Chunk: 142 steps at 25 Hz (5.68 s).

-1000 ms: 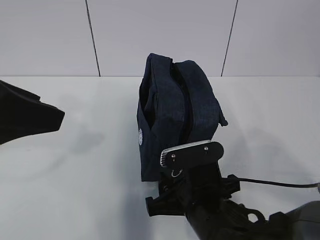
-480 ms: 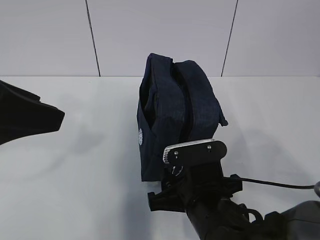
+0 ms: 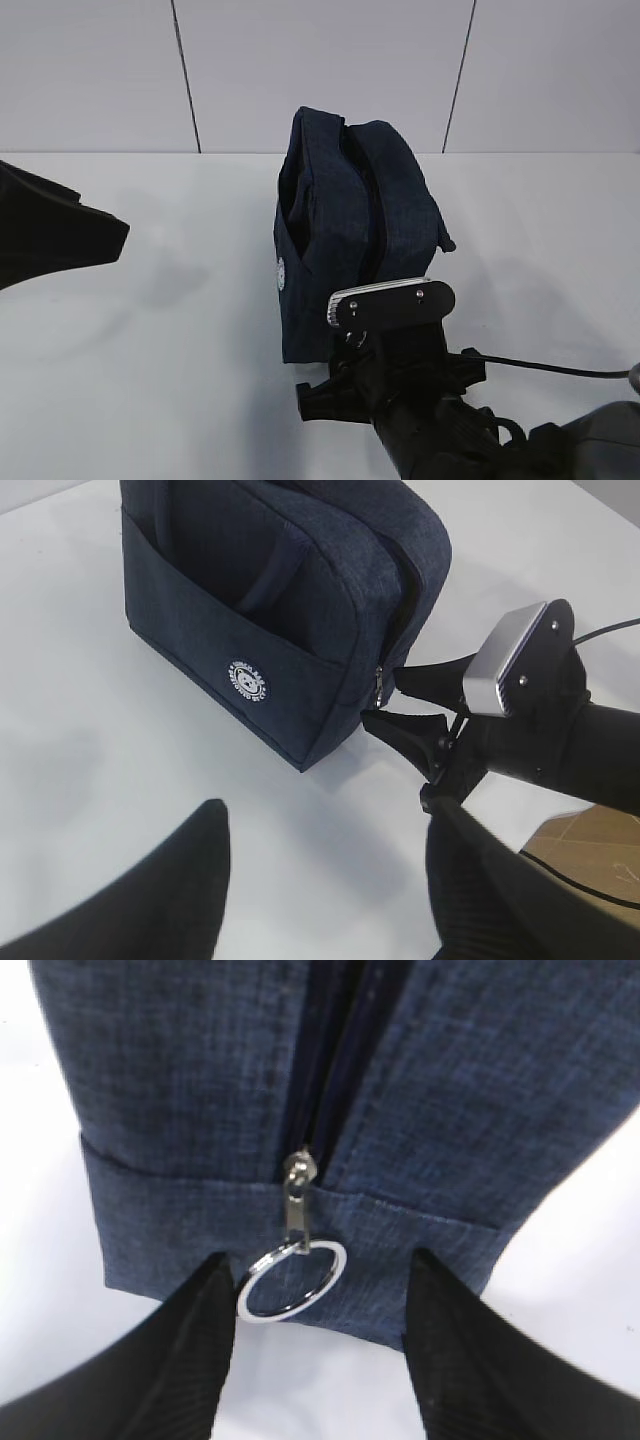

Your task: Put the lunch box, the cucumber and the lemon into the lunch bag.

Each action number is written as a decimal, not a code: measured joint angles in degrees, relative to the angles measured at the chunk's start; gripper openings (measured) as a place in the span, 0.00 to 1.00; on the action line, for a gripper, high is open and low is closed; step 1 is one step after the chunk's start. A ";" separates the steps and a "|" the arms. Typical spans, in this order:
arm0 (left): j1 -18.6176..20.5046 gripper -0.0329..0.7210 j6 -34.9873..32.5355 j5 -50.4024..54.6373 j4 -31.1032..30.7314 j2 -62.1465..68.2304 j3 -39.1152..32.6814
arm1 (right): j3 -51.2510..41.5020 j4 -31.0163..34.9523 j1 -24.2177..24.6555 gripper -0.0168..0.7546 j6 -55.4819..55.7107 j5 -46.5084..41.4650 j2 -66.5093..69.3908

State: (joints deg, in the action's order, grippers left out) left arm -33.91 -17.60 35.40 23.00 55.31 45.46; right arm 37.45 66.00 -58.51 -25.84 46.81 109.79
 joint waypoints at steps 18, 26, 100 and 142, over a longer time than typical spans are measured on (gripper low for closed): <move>0.00 0.62 0.00 0.00 0.00 0.00 0.00 | 0.00 0.92 0.00 0.38 0.00 0.03 0.00; 0.00 0.62 0.00 0.00 0.00 0.00 0.00 | 0.00 1.10 0.00 0.38 0.00 -0.07 0.00; 0.00 0.62 0.00 0.21 0.00 0.00 0.00 | 2.31 -2.48 1.11 0.58 -0.54 -0.60 1.35; 0.00 0.62 0.00 0.43 0.00 0.49 0.00 | 2.54 18.97 1.20 0.05 -34.75 -17.73 -10.57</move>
State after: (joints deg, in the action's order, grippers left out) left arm -33.91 -17.60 35.83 23.00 55.80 45.46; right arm 39.99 84.98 -57.31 -60.59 29.08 99.22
